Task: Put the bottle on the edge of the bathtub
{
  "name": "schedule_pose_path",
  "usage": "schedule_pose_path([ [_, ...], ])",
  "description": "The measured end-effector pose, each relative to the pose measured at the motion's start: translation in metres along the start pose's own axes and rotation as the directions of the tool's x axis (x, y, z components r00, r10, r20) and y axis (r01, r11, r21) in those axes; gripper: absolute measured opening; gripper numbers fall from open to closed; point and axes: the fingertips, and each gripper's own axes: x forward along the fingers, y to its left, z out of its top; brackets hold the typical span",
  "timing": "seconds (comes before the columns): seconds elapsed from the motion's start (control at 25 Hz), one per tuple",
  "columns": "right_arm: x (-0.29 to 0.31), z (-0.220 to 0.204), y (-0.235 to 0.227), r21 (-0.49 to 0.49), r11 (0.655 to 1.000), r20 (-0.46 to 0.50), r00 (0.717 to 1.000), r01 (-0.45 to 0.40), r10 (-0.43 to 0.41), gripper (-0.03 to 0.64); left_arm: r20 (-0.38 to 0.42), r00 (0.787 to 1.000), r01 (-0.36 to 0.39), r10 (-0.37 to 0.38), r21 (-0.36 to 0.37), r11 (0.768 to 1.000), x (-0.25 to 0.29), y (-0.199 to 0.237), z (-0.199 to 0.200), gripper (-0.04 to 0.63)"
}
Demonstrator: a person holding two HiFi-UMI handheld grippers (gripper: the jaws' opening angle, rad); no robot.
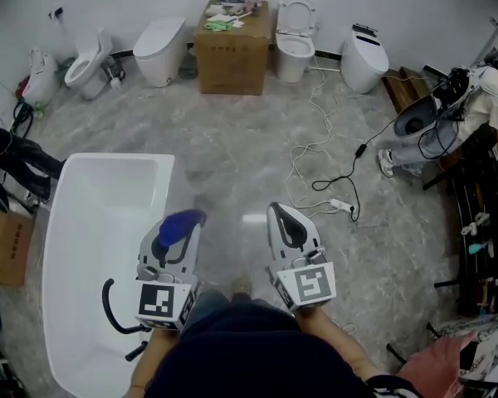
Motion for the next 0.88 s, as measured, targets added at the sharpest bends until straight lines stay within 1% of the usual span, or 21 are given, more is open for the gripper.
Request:
schedule_pose_path([
  [0.2, 0.009, -0.009, -0.011, 0.022, 1.000, 0.027, 1.000, -0.015, 0.014, 0.017, -0.020, 1.000, -0.007, 0.007, 0.002, 1.000, 0.017, 0.006, -0.003, 0.150],
  [0.4, 0.015, -0.015, -0.030, 0.045, 0.998, -0.018, 0.999, 0.053, -0.052, 0.017, -0.031, 0.999, 0.009, -0.008, 0.005, 1.000, 0.038, 0.012, -0.005, 0.150],
  [0.52, 0.024, -0.017, -0.043, 0.043, 0.996, -0.028, 0.997, 0.075, -0.074, 0.017, -0.033, 0.999, 0.020, -0.020, 0.002, 1.000, 0.055, 0.015, -0.004, 0.150],
  [0.64, 0.041, -0.017, -0.051, 0.037, 0.995, -0.025, 0.996, 0.088, -0.087, 0.017, -0.032, 0.999, 0.036, -0.036, 0.005, 0.999, 0.075, 0.022, -0.003, 0.150],
  [0.76, 0.068, -0.021, -0.055, 0.024, 0.997, -0.012, 0.998, 0.069, -0.069, 0.017, -0.032, 0.998, 0.047, -0.046, 0.012, 0.999, 0.099, 0.036, -0.002, 0.152],
  [0.88, 0.100, -0.024, -0.066, 0.020, 0.997, -0.021, 0.997, 0.069, -0.069, 0.017, -0.033, 0.998, 0.060, -0.060, 0.009, 0.998, 0.129, 0.048, -0.001, 0.152],
])
